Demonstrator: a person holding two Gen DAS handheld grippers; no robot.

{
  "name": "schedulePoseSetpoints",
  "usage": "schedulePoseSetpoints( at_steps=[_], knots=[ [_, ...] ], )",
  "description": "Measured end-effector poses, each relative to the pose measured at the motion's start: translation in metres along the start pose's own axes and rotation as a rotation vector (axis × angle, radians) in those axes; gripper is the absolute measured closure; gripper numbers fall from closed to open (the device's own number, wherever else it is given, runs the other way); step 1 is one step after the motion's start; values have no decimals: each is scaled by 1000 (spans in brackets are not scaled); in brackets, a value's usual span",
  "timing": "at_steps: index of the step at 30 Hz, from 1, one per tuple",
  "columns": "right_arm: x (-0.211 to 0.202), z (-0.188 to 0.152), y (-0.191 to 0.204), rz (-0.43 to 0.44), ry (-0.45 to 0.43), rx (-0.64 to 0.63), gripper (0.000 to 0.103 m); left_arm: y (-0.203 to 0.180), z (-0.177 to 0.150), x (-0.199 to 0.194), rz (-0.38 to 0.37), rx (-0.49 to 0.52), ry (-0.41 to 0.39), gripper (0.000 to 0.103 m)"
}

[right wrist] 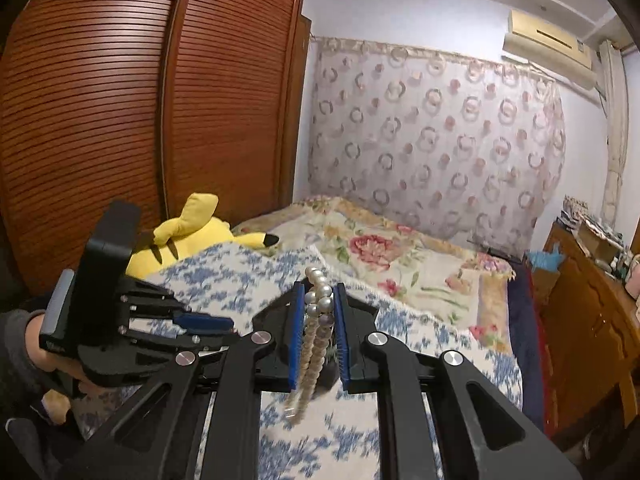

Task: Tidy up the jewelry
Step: 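Lower the earring into the box with the left tool while the right tool lowers the pearls in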

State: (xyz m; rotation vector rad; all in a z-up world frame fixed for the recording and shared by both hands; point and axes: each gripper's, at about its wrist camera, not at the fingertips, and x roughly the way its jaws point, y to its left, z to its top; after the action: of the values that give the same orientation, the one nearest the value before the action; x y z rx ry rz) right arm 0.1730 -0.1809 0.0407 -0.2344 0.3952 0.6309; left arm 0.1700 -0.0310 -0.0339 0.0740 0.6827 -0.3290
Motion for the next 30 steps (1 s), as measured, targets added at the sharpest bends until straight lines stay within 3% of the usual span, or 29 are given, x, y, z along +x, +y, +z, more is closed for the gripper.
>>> schedulePoseSetpoints(
  at_steps=[17,30],
  knots=[
    [87,41,-34,4,10,-35,87,36,33,43,6,-47,9,89],
    [156,30,-58,-5,103,-31,87,47,51,86,-9,-52,46,89]
  ],
)
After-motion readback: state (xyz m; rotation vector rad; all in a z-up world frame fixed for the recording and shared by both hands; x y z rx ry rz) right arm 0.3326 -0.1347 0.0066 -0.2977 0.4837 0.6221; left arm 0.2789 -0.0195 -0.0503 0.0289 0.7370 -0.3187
